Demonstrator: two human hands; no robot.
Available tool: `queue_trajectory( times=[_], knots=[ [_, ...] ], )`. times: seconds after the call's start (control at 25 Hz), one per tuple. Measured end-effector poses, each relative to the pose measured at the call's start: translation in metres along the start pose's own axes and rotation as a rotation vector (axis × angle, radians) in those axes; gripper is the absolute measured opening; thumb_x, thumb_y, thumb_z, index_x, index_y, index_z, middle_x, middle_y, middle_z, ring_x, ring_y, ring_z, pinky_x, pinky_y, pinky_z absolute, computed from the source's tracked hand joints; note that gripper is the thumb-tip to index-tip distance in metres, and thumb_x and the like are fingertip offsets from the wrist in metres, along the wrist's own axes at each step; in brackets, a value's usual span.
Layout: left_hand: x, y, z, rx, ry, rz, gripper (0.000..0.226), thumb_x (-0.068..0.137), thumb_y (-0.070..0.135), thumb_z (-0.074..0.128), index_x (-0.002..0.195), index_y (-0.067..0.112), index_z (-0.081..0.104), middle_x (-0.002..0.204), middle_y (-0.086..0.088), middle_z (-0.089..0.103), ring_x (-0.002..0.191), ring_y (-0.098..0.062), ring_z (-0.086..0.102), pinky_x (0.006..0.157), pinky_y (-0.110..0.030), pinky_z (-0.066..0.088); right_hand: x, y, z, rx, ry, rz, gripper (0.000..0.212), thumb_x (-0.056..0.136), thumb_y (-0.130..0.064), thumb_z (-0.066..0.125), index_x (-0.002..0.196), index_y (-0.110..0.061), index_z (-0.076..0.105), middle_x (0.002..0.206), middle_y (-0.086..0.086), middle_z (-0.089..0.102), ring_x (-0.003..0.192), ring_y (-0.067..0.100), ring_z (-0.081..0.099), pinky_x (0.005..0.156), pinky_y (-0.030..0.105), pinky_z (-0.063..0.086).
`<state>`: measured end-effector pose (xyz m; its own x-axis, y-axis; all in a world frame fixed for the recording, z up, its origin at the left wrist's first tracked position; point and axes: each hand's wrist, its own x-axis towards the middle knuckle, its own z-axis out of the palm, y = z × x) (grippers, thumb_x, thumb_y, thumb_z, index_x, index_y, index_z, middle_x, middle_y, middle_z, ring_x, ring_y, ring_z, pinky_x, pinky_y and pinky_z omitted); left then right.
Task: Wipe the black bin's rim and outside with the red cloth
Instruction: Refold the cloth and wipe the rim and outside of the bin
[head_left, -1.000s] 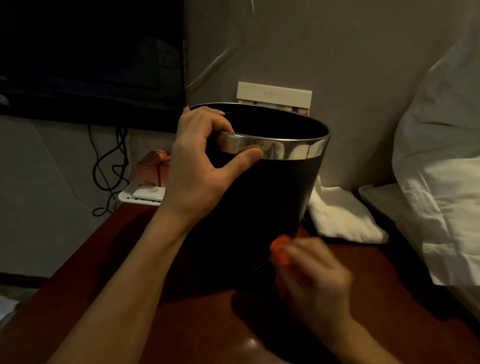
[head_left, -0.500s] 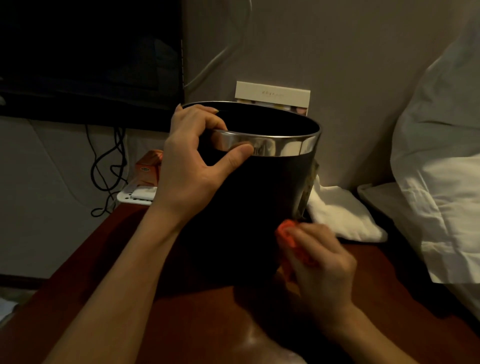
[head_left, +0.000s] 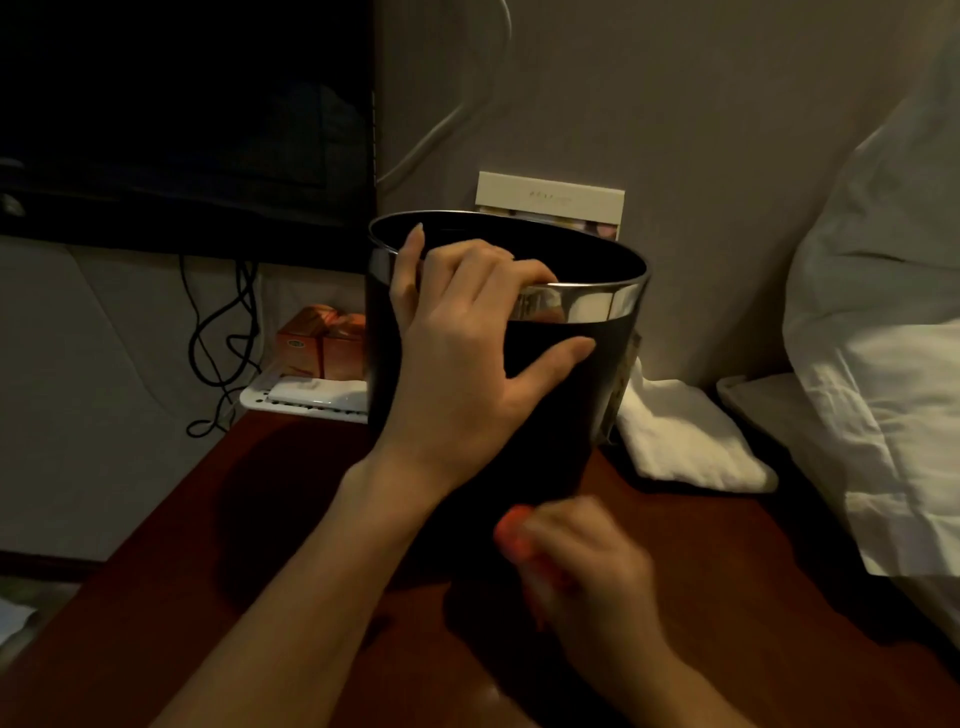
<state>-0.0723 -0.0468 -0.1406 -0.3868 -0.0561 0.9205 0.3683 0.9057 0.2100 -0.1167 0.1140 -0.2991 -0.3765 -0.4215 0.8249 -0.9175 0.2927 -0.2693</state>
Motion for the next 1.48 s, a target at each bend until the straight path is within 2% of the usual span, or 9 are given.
queue_trajectory(
  times=[0.12, 0.28, 0.44, 0.72, 0.96, 1.12, 1.24, 1.36, 1.48],
  knots=[
    [0.003, -0.013, -0.008, -0.132, 0.026, -0.048, 0.031, 0.078, 0.048, 0.067, 0.097, 0.024, 0.059, 0.090, 0.019, 0.050, 0.101, 0.005, 0.040, 0.105, -0.048, 0.030, -0.004, -0.007, 0.007, 0.058, -0.022, -0.106, 0.011, 0.095, -0.021, 0.074, 0.099, -0.011, 0.078, 0.104, -0.006, 0.065, 0.085, 0.015, 0.062, 0.072, 0.029, 0.054],
    [0.006, -0.025, -0.019, -0.289, 0.017, -0.134, 0.020, 0.081, 0.043, 0.065, 0.088, 0.025, 0.058, 0.088, 0.015, 0.055, 0.101, -0.008, 0.049, 0.100, -0.014, 0.026, 0.045, -0.015, -0.051, -0.083, 0.330, -0.030, 0.018, 0.095, -0.017, 0.072, 0.106, -0.004, 0.078, 0.104, -0.003, 0.066, 0.091, 0.012, 0.062, 0.087, 0.015, 0.048],
    [0.006, -0.026, -0.020, -0.357, -0.011, -0.144, 0.014, 0.084, 0.040, 0.062, 0.084, 0.028, 0.056, 0.086, 0.014, 0.055, 0.100, -0.015, 0.053, 0.103, -0.016, 0.024, 0.049, -0.011, -0.053, -0.163, 0.374, -0.156, 0.014, 0.092, -0.009, 0.076, 0.104, -0.002, 0.077, 0.108, 0.004, 0.069, 0.100, 0.018, 0.064, 0.095, 0.024, 0.050],
    [0.006, -0.028, -0.019, -0.323, -0.006, -0.130, 0.017, 0.086, 0.035, 0.063, 0.085, 0.019, 0.057, 0.087, 0.010, 0.057, 0.101, -0.016, 0.053, 0.103, -0.011, 0.021, -0.013, 0.012, -0.015, -0.097, -0.247, -0.332, 0.023, 0.107, -0.024, 0.059, 0.095, -0.016, 0.076, 0.106, -0.005, 0.070, 0.088, 0.016, 0.060, 0.070, 0.029, 0.049],
    [0.006, -0.027, -0.020, -0.347, 0.003, -0.150, 0.014, 0.085, 0.041, 0.059, 0.084, 0.027, 0.057, 0.091, 0.012, 0.057, 0.105, -0.012, 0.053, 0.108, -0.018, 0.020, 0.028, 0.001, -0.057, -0.174, 0.281, -0.092, 0.019, 0.091, -0.017, 0.073, 0.101, -0.002, 0.080, 0.104, 0.000, 0.069, 0.094, 0.015, 0.061, 0.088, 0.021, 0.050],
    [0.003, -0.008, -0.017, -0.180, -0.019, -0.077, 0.017, 0.087, 0.041, 0.056, 0.093, 0.025, 0.061, 0.097, 0.011, 0.059, 0.111, -0.006, 0.050, 0.114, -0.041, 0.016, -0.013, 0.007, -0.009, -0.089, 0.128, -0.186, 0.014, 0.083, -0.010, 0.083, 0.097, -0.006, 0.080, 0.111, 0.001, 0.071, 0.089, 0.022, 0.067, 0.074, 0.035, 0.056],
    [-0.003, 0.019, 0.000, 0.026, -0.059, 0.020, 0.035, 0.084, 0.049, 0.057, 0.104, 0.020, 0.059, 0.105, 0.006, 0.058, 0.114, -0.012, 0.046, 0.114, -0.042, 0.013, -0.021, 0.007, 0.004, -0.033, 0.072, -0.185, 0.024, 0.079, -0.009, 0.089, 0.099, -0.013, 0.076, 0.111, -0.003, 0.070, 0.085, 0.022, 0.067, 0.066, 0.035, 0.054],
    [-0.001, 0.013, 0.002, -0.040, 0.024, -0.024, 0.033, 0.080, 0.045, 0.068, 0.098, 0.020, 0.057, 0.101, 0.007, 0.056, 0.109, -0.010, 0.045, 0.110, -0.046, 0.023, -0.013, 0.004, -0.010, -0.028, 0.104, -0.196, 0.019, 0.087, -0.013, 0.081, 0.103, -0.014, 0.072, 0.109, -0.002, 0.063, 0.085, 0.021, 0.060, 0.067, 0.035, 0.053],
    [-0.001, -0.009, -0.008, -0.240, 0.101, -0.129, 0.030, 0.078, 0.042, 0.068, 0.091, 0.019, 0.054, 0.097, 0.004, 0.055, 0.103, -0.016, 0.050, 0.102, -0.023, 0.031, 0.011, 0.004, -0.023, -0.091, 0.236, -0.275, 0.015, 0.096, -0.018, 0.071, 0.104, -0.007, 0.077, 0.108, 0.003, 0.063, 0.087, 0.020, 0.058, 0.081, 0.025, 0.051]
  ],
)
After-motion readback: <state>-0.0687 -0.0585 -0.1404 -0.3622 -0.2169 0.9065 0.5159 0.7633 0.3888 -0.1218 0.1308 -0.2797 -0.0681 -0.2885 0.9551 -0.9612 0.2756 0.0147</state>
